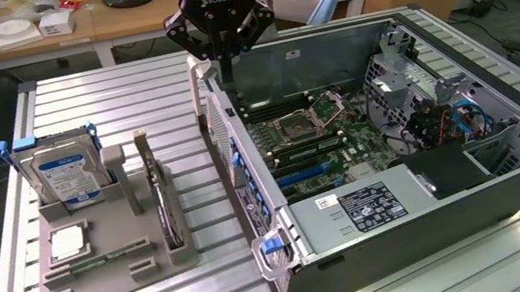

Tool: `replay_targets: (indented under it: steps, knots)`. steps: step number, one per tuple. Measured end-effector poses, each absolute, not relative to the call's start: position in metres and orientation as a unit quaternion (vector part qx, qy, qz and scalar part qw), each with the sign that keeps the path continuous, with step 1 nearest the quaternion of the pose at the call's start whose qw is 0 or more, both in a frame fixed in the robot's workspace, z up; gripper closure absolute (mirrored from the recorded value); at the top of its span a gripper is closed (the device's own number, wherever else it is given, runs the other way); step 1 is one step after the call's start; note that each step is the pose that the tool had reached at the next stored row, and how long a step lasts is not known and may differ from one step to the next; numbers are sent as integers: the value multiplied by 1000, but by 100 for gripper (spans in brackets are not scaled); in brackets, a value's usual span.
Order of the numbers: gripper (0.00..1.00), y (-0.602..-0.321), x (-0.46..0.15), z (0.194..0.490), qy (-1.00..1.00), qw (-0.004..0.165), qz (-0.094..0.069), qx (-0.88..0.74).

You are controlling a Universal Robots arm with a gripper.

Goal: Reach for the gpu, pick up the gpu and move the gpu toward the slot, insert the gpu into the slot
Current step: 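Reach for the gpu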

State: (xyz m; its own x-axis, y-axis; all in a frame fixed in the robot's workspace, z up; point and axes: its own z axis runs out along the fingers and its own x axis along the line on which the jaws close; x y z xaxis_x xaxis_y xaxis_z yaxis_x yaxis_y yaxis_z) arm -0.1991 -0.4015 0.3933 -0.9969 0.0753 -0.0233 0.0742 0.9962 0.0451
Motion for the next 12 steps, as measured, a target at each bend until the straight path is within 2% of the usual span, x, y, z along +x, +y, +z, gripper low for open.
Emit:
replay_targets:
  steps: [12]
  knots:
    - [90, -402, -208, 393, 999, 12, 22, 37]
